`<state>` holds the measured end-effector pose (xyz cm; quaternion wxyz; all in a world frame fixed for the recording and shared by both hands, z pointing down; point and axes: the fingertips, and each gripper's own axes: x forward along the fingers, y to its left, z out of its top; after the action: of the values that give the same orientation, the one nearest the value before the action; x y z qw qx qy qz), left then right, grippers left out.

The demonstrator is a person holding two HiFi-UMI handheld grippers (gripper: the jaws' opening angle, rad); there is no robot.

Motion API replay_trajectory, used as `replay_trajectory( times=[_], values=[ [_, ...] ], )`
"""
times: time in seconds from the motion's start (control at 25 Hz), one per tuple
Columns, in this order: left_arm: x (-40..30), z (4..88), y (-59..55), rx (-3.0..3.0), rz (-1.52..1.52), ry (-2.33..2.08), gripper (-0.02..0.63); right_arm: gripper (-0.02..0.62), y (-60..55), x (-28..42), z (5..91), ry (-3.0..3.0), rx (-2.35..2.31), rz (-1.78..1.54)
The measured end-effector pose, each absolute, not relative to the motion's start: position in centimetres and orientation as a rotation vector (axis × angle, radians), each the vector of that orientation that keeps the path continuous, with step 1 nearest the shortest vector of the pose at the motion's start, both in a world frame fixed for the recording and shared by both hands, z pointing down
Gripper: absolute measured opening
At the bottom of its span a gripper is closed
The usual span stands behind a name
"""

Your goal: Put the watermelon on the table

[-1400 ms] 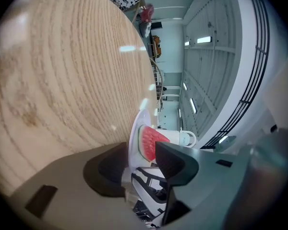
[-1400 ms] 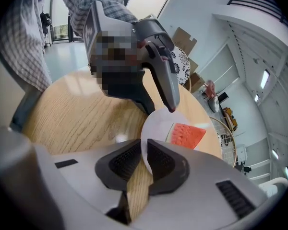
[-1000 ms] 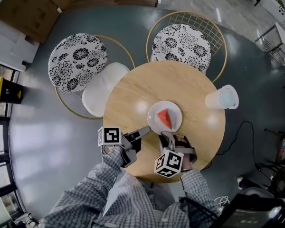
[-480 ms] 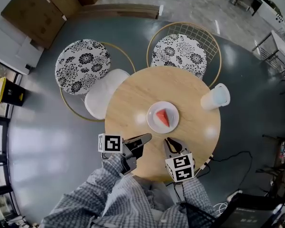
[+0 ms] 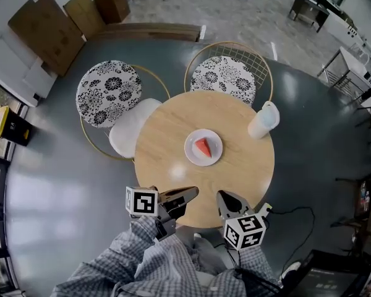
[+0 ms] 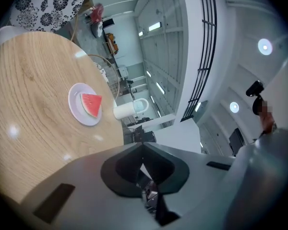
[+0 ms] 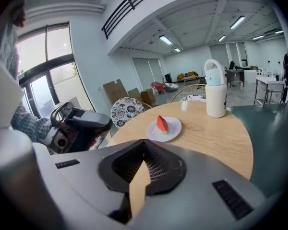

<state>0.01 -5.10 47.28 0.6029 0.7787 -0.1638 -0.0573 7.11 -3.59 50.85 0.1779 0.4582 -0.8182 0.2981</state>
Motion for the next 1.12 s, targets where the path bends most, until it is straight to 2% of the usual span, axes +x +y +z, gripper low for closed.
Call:
replay_trajectory(
  times=[0.76,1.12],
  values=[
    [2.2,41.5,8.6,1.959,-0.196,-0.317,0.008,0.008,8.9,10.9,43.5,-2.466,1.541,0.815],
    [2.8,40.0,11.3,2.022,-0.203,-0.298,0.008,0.008,11.3,11.2,40.7,-2.558,1.571,0.726]
  ],
)
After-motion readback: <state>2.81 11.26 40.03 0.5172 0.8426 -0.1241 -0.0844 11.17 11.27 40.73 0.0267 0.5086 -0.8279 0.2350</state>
